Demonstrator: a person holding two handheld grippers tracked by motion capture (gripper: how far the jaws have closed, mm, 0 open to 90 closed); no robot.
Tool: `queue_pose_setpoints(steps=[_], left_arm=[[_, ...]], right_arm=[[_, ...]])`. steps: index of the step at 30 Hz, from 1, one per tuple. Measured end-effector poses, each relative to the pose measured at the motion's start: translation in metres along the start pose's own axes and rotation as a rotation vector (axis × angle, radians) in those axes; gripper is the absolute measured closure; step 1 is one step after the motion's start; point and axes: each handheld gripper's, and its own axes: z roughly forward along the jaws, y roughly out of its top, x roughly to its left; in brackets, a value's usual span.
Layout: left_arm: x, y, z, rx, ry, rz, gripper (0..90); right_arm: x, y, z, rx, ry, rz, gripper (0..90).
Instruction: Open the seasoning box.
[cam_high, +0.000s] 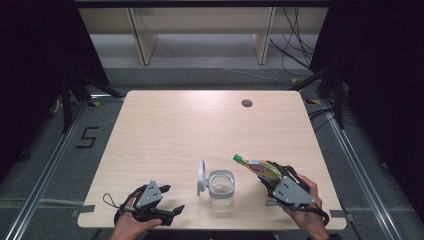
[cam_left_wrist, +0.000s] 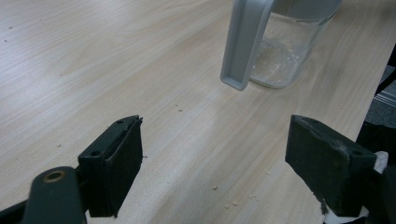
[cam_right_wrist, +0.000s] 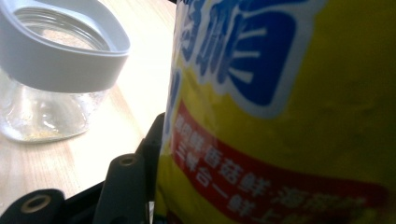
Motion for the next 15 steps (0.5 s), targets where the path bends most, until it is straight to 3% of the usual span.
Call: queue_pose_setpoints(steps=[5, 9, 11, 12, 13, 14, 15], left_arm=[[0.000, 0.000, 0.000, -0.004, 0.001, -0.006, 18.3], [0.002, 0.000, 0.000, -0.002, 0.000, 0.026, 18.3], [0.001, 0.000, 0.000, -0.001, 0.001, 0.025, 18.3], [0.001, 0.000, 0.000, 0.002, 0.000, 0.025, 18.3], [-0.001, -0.001, 0.001, -0.001, 0.001, -0.006, 18.3], [0.000, -0.001, 0.001, 0.013, 0.009, 0.010, 18.3], [-0.001, -0.002, 0.002, -0.003, 0.001, -0.007, 18.3]], right_arm=[[0.005, 0.010, -0.008, 0.023, -0.013, -0.097, 51.1], [0.010, 0.018, -0.011, 0.052, -0.028, -0.226, 51.2], [0.012, 0.020, -0.012, 0.063, -0.030, -0.250, 51.2], [0.014, 0.021, -0.013, 0.082, -0.037, -0.236, 51.2], [0.013, 0.023, -0.013, 0.081, -0.041, -0.273, 51.2], [0.013, 0.024, -0.013, 0.093, -0.052, -0.287, 51.2], [0.013, 0.025, -0.014, 0.098, -0.054, -0.279, 51.2]])
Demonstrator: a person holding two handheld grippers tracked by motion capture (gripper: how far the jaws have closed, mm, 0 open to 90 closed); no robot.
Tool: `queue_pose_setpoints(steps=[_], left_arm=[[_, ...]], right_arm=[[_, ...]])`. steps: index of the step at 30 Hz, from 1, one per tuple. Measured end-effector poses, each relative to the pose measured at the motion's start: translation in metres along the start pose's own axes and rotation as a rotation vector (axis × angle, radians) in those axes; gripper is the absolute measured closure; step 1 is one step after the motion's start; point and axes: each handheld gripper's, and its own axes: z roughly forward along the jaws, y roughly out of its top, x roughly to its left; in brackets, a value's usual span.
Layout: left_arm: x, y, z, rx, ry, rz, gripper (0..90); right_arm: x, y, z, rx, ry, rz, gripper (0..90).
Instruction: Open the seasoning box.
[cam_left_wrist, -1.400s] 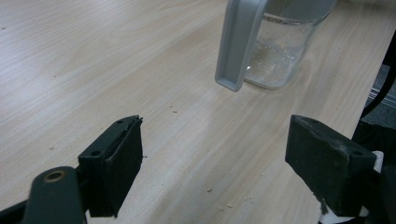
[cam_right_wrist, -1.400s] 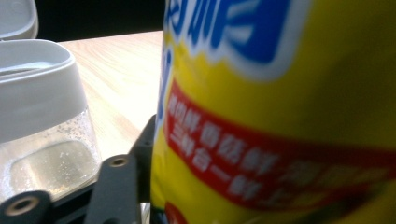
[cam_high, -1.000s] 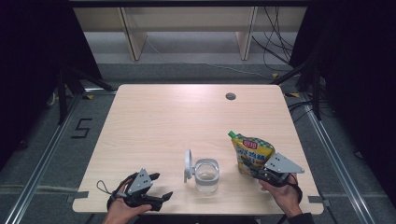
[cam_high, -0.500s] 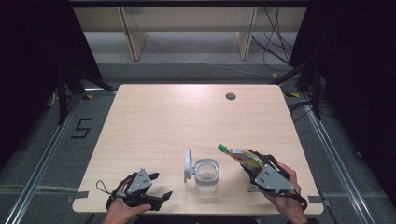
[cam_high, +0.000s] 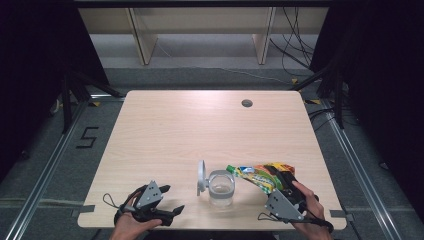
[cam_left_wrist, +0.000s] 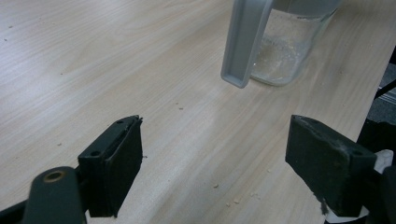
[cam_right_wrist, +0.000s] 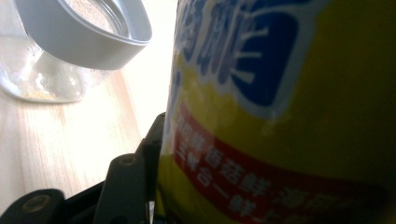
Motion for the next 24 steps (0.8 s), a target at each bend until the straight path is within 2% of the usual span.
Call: queue_pose_setpoints(steps=[1, 2, 3, 5, 6, 7, 8, 9, 12, 14, 15, 16, 17, 18, 19, 20, 22, 23, 24], left_arm=[[0.001, 0.000, -0.001, 0.013, 0.004, 0.012, 18.3], [0.003, 0.001, -0.002, 0.022, 0.008, 0.046, 18.3], [0.003, 0.001, -0.002, 0.010, 0.002, 0.038, 18.3], [0.002, 0.001, -0.002, 0.009, 0.002, 0.034, 18.2], [0.002, 0.001, -0.001, 0.002, -0.003, 0.028, 18.2], [0.002, 0.001, -0.001, -0.002, -0.002, 0.024, 18.2], [0.002, 0.001, -0.001, -0.008, -0.002, 0.019, 18.3], [0.002, 0.001, 0.000, -0.008, -0.002, 0.018, 18.2], [0.003, 0.001, -0.001, 0.006, 0.001, 0.030, 18.2], [0.003, 0.001, -0.001, 0.004, 0.001, 0.030, 18.2], [0.001, 0.000, 0.000, 0.001, -0.001, -0.003, 18.2], [0.001, 0.000, 0.000, 0.002, 0.000, -0.006, 18.2], [0.001, 0.000, -0.001, 0.006, 0.003, 0.003, 18.2], [0.001, 0.000, 0.000, -0.003, 0.000, -0.006, 18.2], [0.001, 0.000, 0.000, -0.005, 0.000, -0.011, 18.2], [0.001, 0.000, 0.000, -0.005, 0.000, -0.010, 18.2], [0.001, 0.000, -0.001, -0.002, 0.000, -0.006, 18.2], [0.001, 0.000, -0.001, -0.002, -0.001, -0.004, 18.2], [0.000, 0.000, 0.000, -0.013, -0.001, -0.013, 18.2]], right_arm=[[-0.001, 0.001, -0.001, 0.004, -0.001, -0.023, 51.2], [0.002, 0.003, -0.002, 0.023, -0.009, -0.012, 51.2], [0.001, 0.004, 0.000, 0.021, -0.019, -0.074, 51.2], [0.003, 0.007, 0.000, 0.034, -0.018, -0.122, 51.3], [0.005, 0.008, 0.000, 0.047, -0.015, -0.102, 51.3], [0.003, 0.010, 0.000, 0.042, -0.015, -0.157, 51.3], [0.006, 0.010, 0.000, 0.049, -0.014, -0.129, 51.3], [0.007, 0.011, 0.000, 0.050, -0.014, -0.136, 51.3], [0.009, 0.015, -0.001, 0.084, -0.040, -0.224, 51.3], [0.012, 0.017, -0.001, 0.105, -0.050, -0.248, 51.3], [0.012, 0.018, 0.000, 0.102, -0.051, -0.285, 51.3], [0.014, 0.019, 0.000, 0.109, -0.054, -0.290, 51.3], [0.010, 0.023, 0.002, 0.091, -0.055, -0.415, 51.3], [0.018, 0.020, 0.002, 0.120, -0.055, -0.312, 51.3], [0.016, 0.021, 0.003, 0.113, -0.057, -0.365, 51.3], [0.018, 0.020, 0.004, 0.111, -0.054, -0.347, 51.4], [0.019, 0.021, 0.005, 0.114, -0.059, -0.368, 51.4], [0.018, 0.022, 0.005, 0.119, -0.061, -0.396, 51.4], [0.016, 0.024, 0.005, 0.118, -0.069, -0.453, 51.4]])
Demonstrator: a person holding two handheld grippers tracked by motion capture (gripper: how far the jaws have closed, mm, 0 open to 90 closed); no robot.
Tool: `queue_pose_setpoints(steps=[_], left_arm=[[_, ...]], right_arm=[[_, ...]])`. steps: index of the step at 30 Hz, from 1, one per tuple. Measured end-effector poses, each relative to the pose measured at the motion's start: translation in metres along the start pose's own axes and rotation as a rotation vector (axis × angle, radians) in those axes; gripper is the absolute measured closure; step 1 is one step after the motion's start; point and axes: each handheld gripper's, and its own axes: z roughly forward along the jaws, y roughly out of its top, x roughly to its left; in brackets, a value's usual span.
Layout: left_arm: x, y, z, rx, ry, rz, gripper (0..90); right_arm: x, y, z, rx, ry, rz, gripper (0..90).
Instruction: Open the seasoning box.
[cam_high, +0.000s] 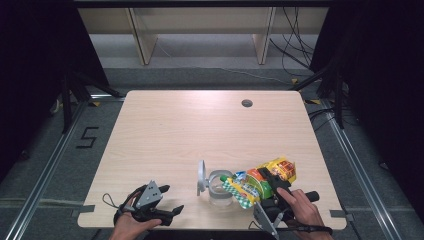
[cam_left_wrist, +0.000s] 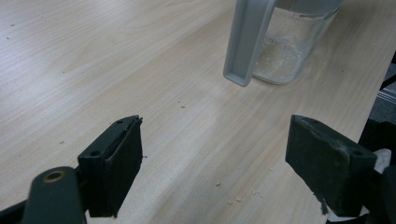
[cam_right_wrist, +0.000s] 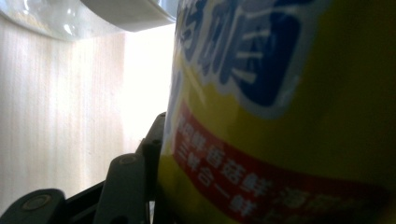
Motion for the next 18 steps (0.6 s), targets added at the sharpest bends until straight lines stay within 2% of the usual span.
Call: queue_pose_setpoints(steps=[1, 3, 5, 6, 7, 8, 9, 11, 12, 13, 14, 15, 16, 17, 18], left_arm=[[0.001, 0.000, 0.000, 0.007, 0.000, 0.013, 18.2], [0.000, -0.001, 0.000, 0.015, 0.001, 0.005, 18.2], [0.001, 0.000, 0.000, 0.018, 0.000, 0.008, 18.2], [0.002, 0.000, 0.000, 0.018, 0.002, 0.024, 18.2], [0.001, 0.000, 0.000, 0.014, -0.001, 0.006, 18.2], [0.001, 0.000, 0.000, 0.017, 0.000, 0.009, 18.2], [0.001, 0.000, -0.001, 0.020, 0.001, 0.026, 18.2], [0.001, 0.001, 0.000, 0.001, -0.003, 0.027, 18.2], [0.002, 0.001, 0.000, 0.014, -0.001, 0.033, 18.1], [0.001, 0.000, 0.000, 0.016, -0.001, 0.027, 18.2], [0.002, 0.000, -0.001, 0.021, 0.001, 0.043, 18.2], [0.002, 0.000, -0.001, 0.022, 0.000, 0.046, 18.1], [0.002, 0.001, -0.001, 0.018, 0.000, 0.044, 18.0], [0.002, 0.001, 0.000, 0.015, -0.002, 0.030, 18.0], [0.001, 0.000, 0.000, 0.023, -0.002, 0.016, 18.1]], right_arm=[[0.004, -0.001, 0.000, 0.004, 0.004, 0.046, 51.4], [0.005, 0.001, 0.000, 0.019, -0.002, 0.026, 51.4], [0.002, 0.002, 0.000, 0.025, -0.014, -0.063, 51.4], [0.006, 0.002, 0.000, 0.039, -0.014, -0.018, 51.4], [0.007, 0.002, 0.000, 0.045, -0.015, -0.023, 51.4], [0.003, 0.003, 0.001, 0.034, -0.024, -0.091, 51.4], [0.006, 0.003, 0.000, 0.049, -0.028, -0.066, 51.4], [0.007, 0.005, 0.000, 0.062, -0.027, -0.095, 51.4], [0.007, 0.006, 0.000, 0.057, -0.042, -0.122, 51.4], [0.005, 0.007, 0.001, 0.047, -0.053, -0.173, 51.5], [0.005, 0.008, 0.002, 0.037, -0.068, -0.186, 51.5], [0.005, 0.009, 0.000, 0.068, -0.049, -0.174, 51.6], [0.004, 0.010, 0.000, 0.057, -0.066, -0.195, 51.6], [0.006, 0.010, 0.000, 0.059, -0.069, -0.184, 51.7], [0.005, 0.012, -0.001, 0.066, -0.072, -0.210, 52.1]])
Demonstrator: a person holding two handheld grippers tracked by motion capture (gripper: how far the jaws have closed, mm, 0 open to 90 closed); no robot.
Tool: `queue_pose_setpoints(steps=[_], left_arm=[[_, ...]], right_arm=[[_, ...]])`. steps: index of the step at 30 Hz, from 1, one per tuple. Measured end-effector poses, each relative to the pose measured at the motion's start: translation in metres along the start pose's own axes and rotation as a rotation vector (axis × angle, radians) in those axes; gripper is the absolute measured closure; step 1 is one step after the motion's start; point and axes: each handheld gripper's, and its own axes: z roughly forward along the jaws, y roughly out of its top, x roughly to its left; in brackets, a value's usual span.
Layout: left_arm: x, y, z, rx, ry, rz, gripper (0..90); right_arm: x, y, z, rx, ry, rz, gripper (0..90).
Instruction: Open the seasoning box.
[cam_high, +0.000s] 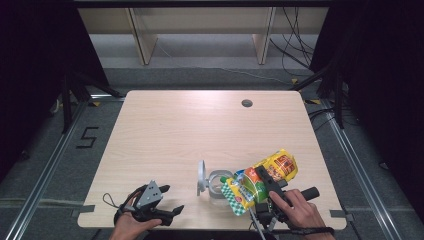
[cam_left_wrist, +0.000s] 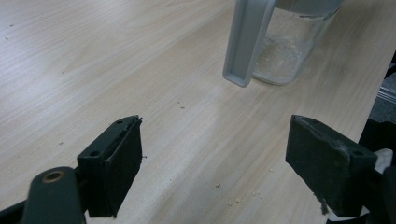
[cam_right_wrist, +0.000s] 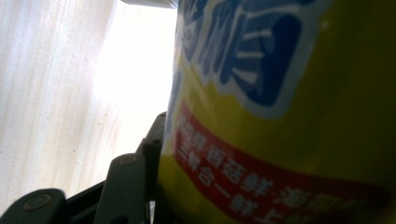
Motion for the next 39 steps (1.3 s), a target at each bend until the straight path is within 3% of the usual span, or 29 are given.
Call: queue_pose_setpoints(steps=[1, 2, 4, 5, 10, 13, 16, 17, 19, 20, 21, 23, 24, 25, 26, 27, 29, 31, 34, 35, 36, 39], left_arm=[[0.000, -0.001, 0.000, -0.002, 0.004, 0.003, 18.1], [-0.001, -0.001, 0.000, -0.007, 0.000, -0.005, 18.1], [0.001, 0.001, -0.001, -0.004, 0.001, 0.031, 18.1], [0.000, 0.000, 0.000, -0.006, 0.000, 0.004, 18.1], [0.000, 0.000, 0.001, -0.001, 0.004, 0.003, 18.1], [-0.002, -0.001, 0.001, -0.003, -0.001, -0.007, 18.2], [0.001, 0.000, 0.001, -0.004, 0.001, 0.025, 18.1], [0.000, -0.001, 0.000, 0.003, 0.004, 0.016, 18.2], [0.000, 0.000, 0.000, 0.001, 0.005, 0.006, 18.2], [0.000, 0.000, 0.000, 0.002, 0.004, 0.001, 18.2], [0.000, 0.000, 0.001, -0.002, 0.007, 0.004, 18.2], [-0.001, -0.001, 0.000, 0.004, 0.007, 0.001, 18.2], [-0.002, -0.001, 0.000, -0.004, 0.004, -0.005, 18.2], [-0.001, 0.000, 0.001, -0.013, 0.002, 0.006, 18.2], [0.001, 0.000, 0.001, -0.009, 0.003, 0.029, 18.2], [-0.001, -0.001, 0.001, 0.001, 0.002, -0.003, 18.2], [-0.001, -0.001, 0.000, -0.002, 0.002, -0.004, 18.2], [0.001, 0.000, 0.001, -0.008, 0.004, 0.032, 18.2], [-0.002, -0.001, 0.001, -0.002, 0.002, -0.005, 18.2], [0.000, 0.000, 0.000, 0.000, 0.007, 0.010, 18.2], [0.000, 0.000, 0.000, 0.005, -0.003, 0.002, 18.2], [0.000, -0.001, 0.000, 0.001, 0.008, 0.011, 18.2]], right_arm=[[0.000, 0.001, 0.002, -0.017, -0.015, -0.018, 52.1], [0.000, 0.002, 0.001, -0.003, -0.002, -0.022, 52.1], [0.003, 0.003, 0.001, 0.005, -0.007, -0.028, 52.2], [0.000, 0.003, 0.003, -0.018, -0.024, -0.077, 52.2], [0.004, 0.003, 0.003, 0.006, -0.023, -0.067, 52.2], [0.003, 0.003, 0.003, 0.011, -0.030, -0.121, 52.3], [0.002, 0.003, 0.003, 0.011, -0.031, -0.133, 52.3], [0.001, 0.003, 0.002, 0.013, -0.032, -0.136, 52.3], [0.000, 0.005, 0.001, 0.025, -0.025, -0.168, 52.3], [-0.003, 0.004, -0.001, 0.051, -0.026, -0.216, 52.3], [-0.002, 0.004, -0.001, 0.058, -0.025, -0.196, 52.3], [-0.004, 0.007, 0.000, 0.046, -0.025, -0.249, 52.3], [-0.002, 0.006, 0.000, 0.060, -0.025, -0.219, 52.3], [-0.003, 0.007, 0.000, 0.054, -0.027, -0.233, 52.3], [-0.006, 0.008, 0.001, 0.040, -0.031, -0.279, 52.3], [-0.006, 0.009, 0.001, 0.034, -0.034, -0.284, 52.3], [-0.005, 0.009, 0.001, 0.049, -0.032, -0.273, 52.4], [-0.005, 0.009, 0.001, 0.049, -0.036, -0.285, 52.4], [-0.007, 0.010, 0.002, 0.044, -0.044, -0.326, 52.4], [-0.002, 0.010, 0.001, 0.064, -0.042, -0.269, 52.4], [-0.004, 0.012, 0.001, 0.048, -0.045, -0.312, 52.4], [-0.006, 0.013, 0.002, 0.038, -0.046, -0.340, 52.5]])
